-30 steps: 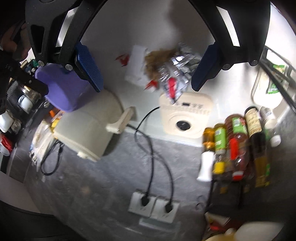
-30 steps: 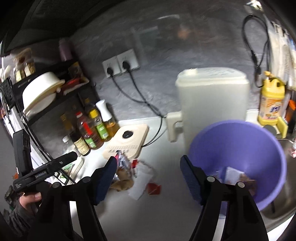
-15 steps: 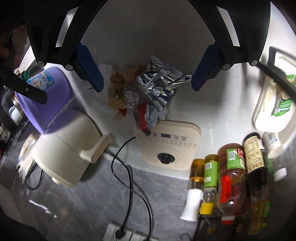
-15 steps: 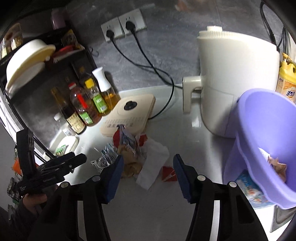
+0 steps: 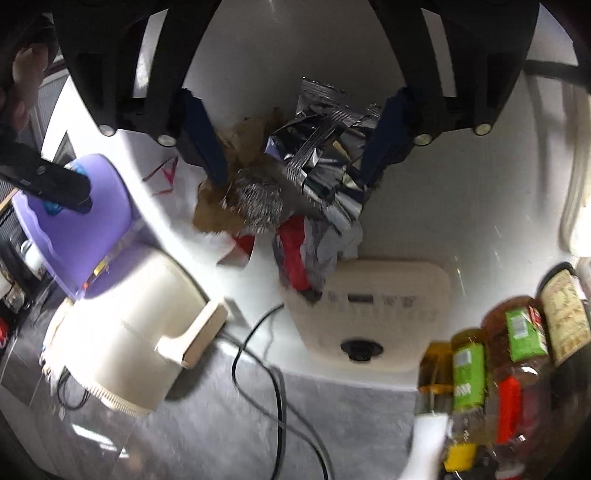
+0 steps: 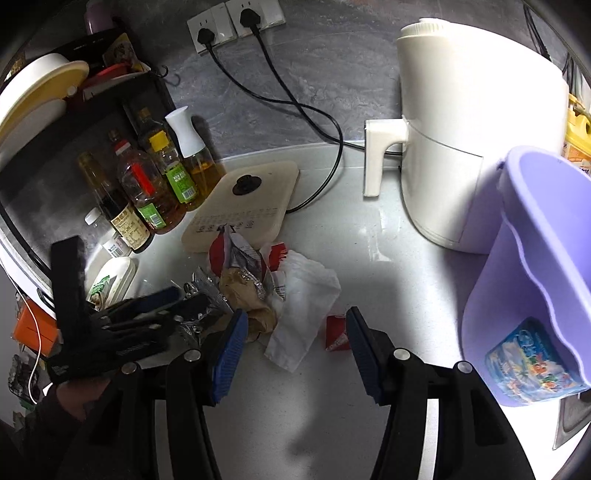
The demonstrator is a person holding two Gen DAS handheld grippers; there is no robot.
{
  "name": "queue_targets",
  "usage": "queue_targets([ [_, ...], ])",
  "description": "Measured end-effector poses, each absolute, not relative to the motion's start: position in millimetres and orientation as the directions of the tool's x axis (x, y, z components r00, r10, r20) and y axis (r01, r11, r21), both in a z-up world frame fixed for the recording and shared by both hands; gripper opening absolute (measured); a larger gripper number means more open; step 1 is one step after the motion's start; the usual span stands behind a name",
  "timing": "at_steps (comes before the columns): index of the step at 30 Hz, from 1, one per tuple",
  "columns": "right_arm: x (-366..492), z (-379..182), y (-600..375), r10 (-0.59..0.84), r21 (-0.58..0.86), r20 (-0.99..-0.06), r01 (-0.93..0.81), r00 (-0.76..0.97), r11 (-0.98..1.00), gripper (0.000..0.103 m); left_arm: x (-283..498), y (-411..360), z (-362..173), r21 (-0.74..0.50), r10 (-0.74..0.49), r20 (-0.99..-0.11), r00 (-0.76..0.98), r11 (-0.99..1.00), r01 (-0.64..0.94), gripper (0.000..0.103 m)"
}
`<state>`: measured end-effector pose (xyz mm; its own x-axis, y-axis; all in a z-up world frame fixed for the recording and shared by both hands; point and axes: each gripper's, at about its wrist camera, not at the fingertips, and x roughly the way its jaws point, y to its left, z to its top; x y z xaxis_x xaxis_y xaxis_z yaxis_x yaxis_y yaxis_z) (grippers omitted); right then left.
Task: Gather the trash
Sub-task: 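Grasp another silver foil bag with the left tool while the right tool grasps crumpled brown paper, then carry the foil bag and brown paper over the purple bucket and release both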
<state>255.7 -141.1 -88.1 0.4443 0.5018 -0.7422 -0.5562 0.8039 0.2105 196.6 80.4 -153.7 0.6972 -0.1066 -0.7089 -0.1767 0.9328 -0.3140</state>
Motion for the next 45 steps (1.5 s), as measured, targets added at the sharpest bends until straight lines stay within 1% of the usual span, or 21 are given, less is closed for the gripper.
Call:
queue_targets([
  [1, 255.4, -89.0, -136.7, 0.504, 0.209, -0.742, -0.562, 0.441, 0.800, 0.055, 198.0, 81.3, -158.1, -0.312, -0.108, -0.720, 0.686, 0.932, -0.182, 0.042],
  [2, 255.0, -89.2, -132.8, 0.507, 0.208, -0.742, -0.568, 0.438, 0.796, 0.055, 197.9, 82.8, -161.0, -0.321, -0.115, -0.726, 0.678, 0.928, -0.187, 0.034],
  [3, 254.7, -89.9, -128.3, 0.510, 0.207, -0.743, -0.576, 0.434, 0.791, 0.055, 196.3, 84.4, -161.6, -0.333, -0.121, -0.723, 0.680, 0.924, -0.189, 0.032],
  [4, 254.7, -90.9, -123.1, 0.513, 0.205, -0.744, -0.584, 0.428, 0.785, 0.055, 193.8, 85.2, -160.5, -0.339, -0.123, -0.716, 0.687, 0.922, -0.188, 0.028],
  [5, 254.5, -91.9, -119.1, 0.516, 0.204, -0.745, -0.591, 0.424, 0.780, 0.055, 190.4, 85.4, -157.9, -0.339, -0.122, -0.711, 0.692, 0.922, -0.186, 0.027],
  [14, 256.1, -106.8, -82.0, 0.527, 0.199, -0.760, -0.636, 0.381, 0.746, 0.055, 159.0, 102.1, -137.6, -0.368, -0.073, -0.665, 0.743, 0.898, -0.241, 0.026],
  [20, 266.8, -125.9, -53.5, 0.497, 0.152, -0.791, -0.672, 0.357, 0.725, 0.054, 146.6, 104.5, -127.5, -0.349, -0.047, -0.663, 0.747, 0.902, -0.254, 0.026],
  [22, 272.7, -133.6, -47.9, 0.490, 0.170, -0.808, -0.666, 0.328, 0.727, 0.018, 142.7, 106.7, -123.5, -0.352, -0.040, -0.660, 0.750, 0.898, -0.263, 0.026],
  [26, 261.7, -119.1, -46.5, 0.515, 0.156, -0.786, -0.696, 0.342, 0.701, 0.017, 137.1, 107.1, -113.2, -0.346, -0.024, -0.650, 0.760, 0.899, -0.267, 0.026],
  [31, 258.6, -100.4, -60.1, 0.545, 0.175, -0.758, -0.694, 0.357, 0.698, 0.016, 137.9, 105.0, -97.2, -0.344, -0.007, -0.630, 0.777, 0.899, -0.271, 0.026],
  [34, 260.2, -80.9, -73.3, 0.584, 0.201, -0.719, -0.692, 0.376, 0.693, 0.016, 140.5, 101.5, -82.8, -0.338, 0.007, -0.616, 0.788, 0.901, -0.272, 0.026],
  [39, 265.1, -35.9, -100.1, 0.649, 0.230, -0.629, -0.695, 0.428, 0.681, 0.017, 145.2, 89.3, -53.6, -0.305, 0.038, -0.583, 0.812, 0.916, -0.262, 0.026],
  [45, 273.1, 11.7, -140.3, 0.694, 0.256, -0.523, -0.686, 0.494, 0.681, 0.017, 152.1, 68.1, -27.7, -0.288, 0.038, -0.549, 0.835, 0.929, -0.231, 0.026],
])
